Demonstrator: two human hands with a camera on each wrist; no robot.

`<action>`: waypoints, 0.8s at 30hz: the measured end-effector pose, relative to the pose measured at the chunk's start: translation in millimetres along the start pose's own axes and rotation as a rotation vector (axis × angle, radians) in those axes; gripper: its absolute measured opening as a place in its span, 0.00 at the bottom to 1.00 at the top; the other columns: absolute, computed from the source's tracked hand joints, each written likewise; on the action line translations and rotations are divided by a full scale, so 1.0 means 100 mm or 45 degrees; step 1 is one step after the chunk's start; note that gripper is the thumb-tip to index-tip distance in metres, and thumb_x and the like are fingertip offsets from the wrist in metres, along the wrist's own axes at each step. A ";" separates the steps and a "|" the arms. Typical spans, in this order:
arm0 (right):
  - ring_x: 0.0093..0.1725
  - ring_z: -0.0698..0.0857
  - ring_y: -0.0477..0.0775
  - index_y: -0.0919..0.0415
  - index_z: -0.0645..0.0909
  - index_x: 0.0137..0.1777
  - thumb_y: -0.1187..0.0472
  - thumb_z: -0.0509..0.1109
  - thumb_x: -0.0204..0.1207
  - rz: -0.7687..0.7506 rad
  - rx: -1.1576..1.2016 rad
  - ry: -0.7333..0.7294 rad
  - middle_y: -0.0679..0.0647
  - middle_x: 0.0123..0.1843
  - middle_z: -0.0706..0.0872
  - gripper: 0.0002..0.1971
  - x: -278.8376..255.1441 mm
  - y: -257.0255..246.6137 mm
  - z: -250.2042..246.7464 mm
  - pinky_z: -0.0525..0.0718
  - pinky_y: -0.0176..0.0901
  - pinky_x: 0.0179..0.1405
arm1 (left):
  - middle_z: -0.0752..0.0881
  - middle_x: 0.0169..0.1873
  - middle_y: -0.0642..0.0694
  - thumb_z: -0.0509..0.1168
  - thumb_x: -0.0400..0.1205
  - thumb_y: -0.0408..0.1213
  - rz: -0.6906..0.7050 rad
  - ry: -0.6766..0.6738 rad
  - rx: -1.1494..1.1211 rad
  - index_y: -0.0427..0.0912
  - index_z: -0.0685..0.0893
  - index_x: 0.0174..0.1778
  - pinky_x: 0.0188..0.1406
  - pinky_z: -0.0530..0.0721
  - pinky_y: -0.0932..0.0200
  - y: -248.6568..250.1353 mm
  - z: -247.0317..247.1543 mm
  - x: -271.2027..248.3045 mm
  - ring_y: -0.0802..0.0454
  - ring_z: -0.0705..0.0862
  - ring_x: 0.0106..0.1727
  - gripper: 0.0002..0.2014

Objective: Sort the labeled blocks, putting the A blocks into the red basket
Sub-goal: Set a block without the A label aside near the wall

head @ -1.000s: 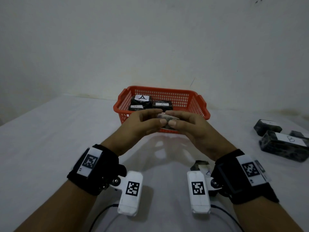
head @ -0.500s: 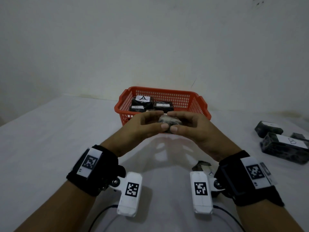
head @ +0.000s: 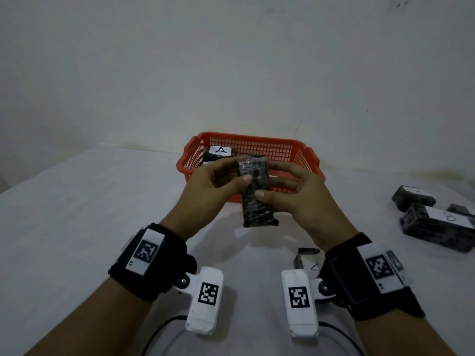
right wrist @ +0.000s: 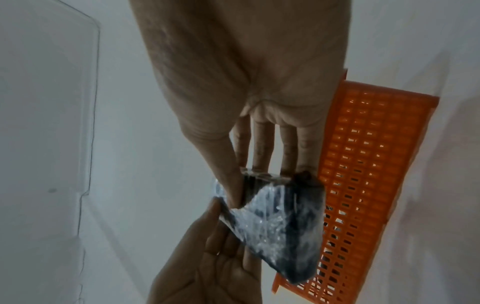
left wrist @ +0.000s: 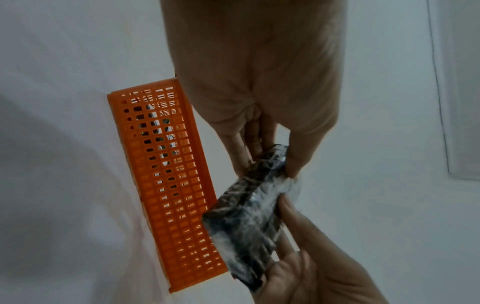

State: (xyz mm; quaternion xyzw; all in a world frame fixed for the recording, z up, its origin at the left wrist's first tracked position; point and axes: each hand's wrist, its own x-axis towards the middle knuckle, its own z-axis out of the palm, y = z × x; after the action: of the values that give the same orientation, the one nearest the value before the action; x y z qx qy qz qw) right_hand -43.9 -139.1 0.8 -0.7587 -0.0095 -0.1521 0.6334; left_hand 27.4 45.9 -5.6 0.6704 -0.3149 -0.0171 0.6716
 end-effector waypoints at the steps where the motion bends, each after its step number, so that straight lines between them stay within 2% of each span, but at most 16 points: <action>1: 0.63 0.93 0.48 0.51 0.83 0.71 0.69 0.84 0.72 -0.027 -0.010 0.003 0.51 0.63 0.93 0.29 -0.01 -0.01 0.00 0.94 0.54 0.60 | 0.91 0.62 0.50 0.72 0.82 0.32 0.043 0.041 0.006 0.44 0.84 0.72 0.65 0.89 0.50 0.00 0.00 0.00 0.55 0.90 0.64 0.20; 2: 0.64 0.92 0.46 0.51 0.84 0.71 0.67 0.84 0.71 -0.055 -0.016 0.000 0.49 0.64 0.93 0.28 -0.01 -0.02 0.00 0.93 0.53 0.62 | 0.92 0.61 0.49 0.74 0.81 0.31 0.074 0.062 -0.003 0.43 0.86 0.69 0.64 0.90 0.50 0.00 -0.01 -0.01 0.54 0.90 0.63 0.19; 4: 0.67 0.89 0.44 0.50 0.85 0.69 0.59 0.85 0.72 -0.094 -0.029 -0.007 0.47 0.66 0.92 0.25 -0.01 -0.03 0.02 0.91 0.52 0.65 | 0.92 0.61 0.48 0.75 0.78 0.29 0.124 0.065 -0.016 0.44 0.86 0.66 0.62 0.90 0.51 0.00 0.00 -0.02 0.53 0.90 0.64 0.20; 7: 0.68 0.90 0.53 0.50 0.87 0.67 0.42 0.80 0.73 -0.065 0.043 0.001 0.51 0.66 0.91 0.24 0.01 -0.05 0.04 0.91 0.55 0.66 | 0.91 0.60 0.50 0.74 0.77 0.21 0.188 0.044 -0.051 0.45 0.86 0.63 0.60 0.91 0.53 0.00 0.02 -0.03 0.53 0.90 0.64 0.21; 9: 0.65 0.91 0.54 0.50 0.89 0.63 0.36 0.77 0.74 -0.009 0.036 -0.021 0.51 0.62 0.93 0.24 0.02 -0.07 0.01 0.90 0.51 0.67 | 0.91 0.58 0.52 0.74 0.76 0.18 0.240 0.024 -0.051 0.45 0.86 0.61 0.59 0.91 0.55 0.01 0.03 -0.03 0.53 0.91 0.63 0.22; 11: 0.63 0.92 0.57 0.49 0.91 0.54 0.36 0.74 0.74 0.075 0.032 -0.112 0.50 0.55 0.95 0.20 0.01 -0.08 -0.04 0.89 0.50 0.68 | 0.92 0.57 0.52 0.75 0.75 0.19 0.277 0.000 -0.035 0.45 0.87 0.60 0.60 0.91 0.55 0.04 0.03 -0.04 0.52 0.91 0.64 0.22; 12: 0.64 0.91 0.60 0.49 0.91 0.51 0.37 0.75 0.74 0.108 0.061 -0.150 0.52 0.55 0.96 0.17 0.00 -0.07 -0.07 0.87 0.53 0.70 | 0.92 0.57 0.52 0.75 0.75 0.19 0.291 -0.008 -0.018 0.44 0.87 0.61 0.61 0.90 0.52 0.04 0.02 -0.04 0.51 0.90 0.64 0.22; 14: 0.67 0.90 0.62 0.51 0.91 0.53 0.43 0.76 0.77 0.106 0.143 -0.197 0.59 0.61 0.94 0.14 0.00 -0.05 -0.09 0.88 0.52 0.70 | 0.91 0.61 0.51 0.78 0.75 0.24 0.282 -0.033 0.027 0.44 0.86 0.64 0.66 0.89 0.46 0.02 0.00 -0.04 0.50 0.89 0.67 0.22; 15: 0.67 0.91 0.61 0.54 0.91 0.56 0.46 0.76 0.79 0.075 0.178 -0.202 0.61 0.62 0.94 0.14 0.01 -0.04 -0.09 0.89 0.49 0.68 | 0.89 0.65 0.51 0.80 0.75 0.31 0.235 -0.054 0.052 0.45 0.84 0.68 0.68 0.87 0.43 -0.01 -0.01 -0.04 0.50 0.87 0.69 0.25; 16: 0.67 0.91 0.61 0.60 0.90 0.61 0.49 0.76 0.80 0.036 0.211 -0.198 0.63 0.63 0.93 0.17 0.02 -0.02 -0.10 0.89 0.49 0.67 | 0.86 0.69 0.52 0.82 0.74 0.42 0.157 -0.080 0.080 0.49 0.81 0.73 0.70 0.86 0.40 -0.03 -0.02 -0.04 0.50 0.85 0.72 0.31; 18: 0.67 0.91 0.59 0.65 0.88 0.67 0.53 0.76 0.78 -0.031 0.231 -0.197 0.63 0.65 0.92 0.21 0.04 0.02 -0.11 0.88 0.50 0.69 | 0.84 0.73 0.54 0.78 0.69 0.63 -0.026 -0.160 0.137 0.55 0.76 0.79 0.74 0.82 0.39 -0.06 -0.02 -0.04 0.52 0.83 0.74 0.42; 19: 0.68 0.90 0.59 0.65 0.87 0.68 0.52 0.77 0.77 -0.058 0.226 -0.206 0.62 0.66 0.92 0.23 0.04 0.04 -0.12 0.86 0.52 0.71 | 0.85 0.72 0.54 0.75 0.69 0.67 -0.064 -0.207 0.160 0.55 0.76 0.80 0.75 0.82 0.40 -0.06 -0.01 -0.04 0.54 0.84 0.73 0.43; 21: 0.70 0.89 0.58 0.61 0.87 0.69 0.49 0.78 0.71 -0.100 0.184 -0.231 0.59 0.66 0.92 0.27 0.06 0.07 -0.14 0.83 0.57 0.75 | 0.88 0.68 0.54 0.71 0.73 0.63 -0.057 -0.248 0.177 0.51 0.78 0.78 0.75 0.82 0.44 -0.05 0.01 -0.04 0.57 0.86 0.69 0.38; 24: 0.71 0.88 0.55 0.59 0.83 0.74 0.48 0.80 0.66 -0.095 0.144 -0.266 0.56 0.68 0.91 0.35 0.08 0.10 -0.15 0.83 0.57 0.77 | 0.89 0.67 0.53 0.74 0.70 0.57 -0.025 -0.198 0.128 0.49 0.79 0.78 0.74 0.83 0.45 -0.04 0.01 -0.04 0.56 0.87 0.69 0.38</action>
State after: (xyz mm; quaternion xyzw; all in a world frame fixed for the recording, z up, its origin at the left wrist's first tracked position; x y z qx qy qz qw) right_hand -37.7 -157.3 -4.2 -0.7325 -0.1124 -0.0950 0.6646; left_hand 25.3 46.1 -11.4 0.7030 -0.3600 -0.0600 0.6104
